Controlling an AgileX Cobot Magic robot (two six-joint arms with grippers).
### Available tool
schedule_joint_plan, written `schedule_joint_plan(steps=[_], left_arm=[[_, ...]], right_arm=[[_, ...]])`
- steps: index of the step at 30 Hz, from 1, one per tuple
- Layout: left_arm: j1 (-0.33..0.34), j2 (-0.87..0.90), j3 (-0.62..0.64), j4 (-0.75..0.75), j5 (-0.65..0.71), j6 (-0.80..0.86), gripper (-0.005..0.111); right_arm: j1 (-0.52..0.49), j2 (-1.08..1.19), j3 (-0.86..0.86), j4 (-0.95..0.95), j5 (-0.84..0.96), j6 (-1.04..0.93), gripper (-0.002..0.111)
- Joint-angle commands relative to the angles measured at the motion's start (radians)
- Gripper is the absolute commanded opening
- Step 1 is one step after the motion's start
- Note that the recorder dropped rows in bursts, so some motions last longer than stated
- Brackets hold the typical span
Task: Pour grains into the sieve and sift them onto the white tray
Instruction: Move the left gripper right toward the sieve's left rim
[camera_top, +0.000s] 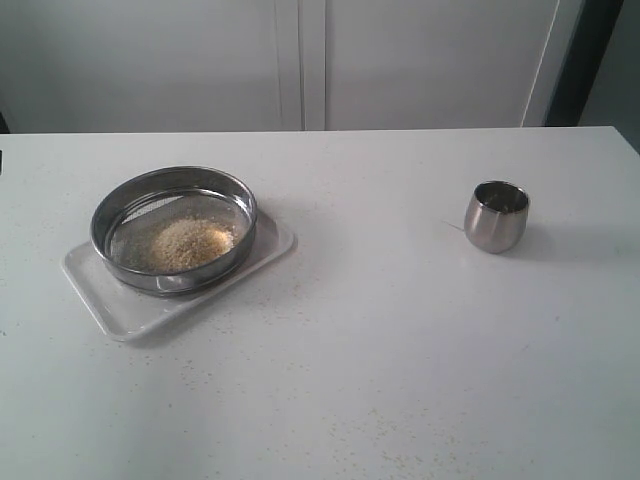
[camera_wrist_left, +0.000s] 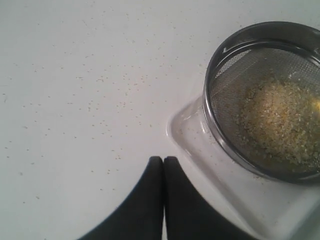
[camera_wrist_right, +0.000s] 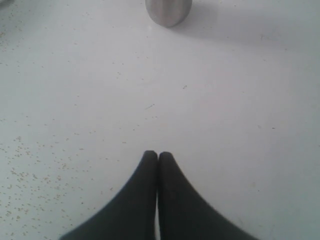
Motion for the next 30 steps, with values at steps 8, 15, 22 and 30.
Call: schedule_joint_plan(steps=[8,15,22,30], left_arm=[[-0.006,0.230,-0.218,-0.029,0.151,-0.009,0.000],[-0.028,0.374,-0.373,-0.080,0.265,-0.009,0.000],[-0.065,0.514,-0.535,-0.096,0.378,-0.014,0.000],[-0.121,0.636,-0.674,-0.091,0.429,-0.051,0.000]], right_arm=[[-0.005,-0.006,0.007,0.003,-0.006,-0.013,0.000],[-0.005,-0.006,0.007,0.003,-0.006,-0.013,0.000],[-0.005,-0.006,0.007,0.003,-0.006,-0.013,0.000],[-0.005,-0.006,0.007,0.003,-0.006,-0.013,0.000]])
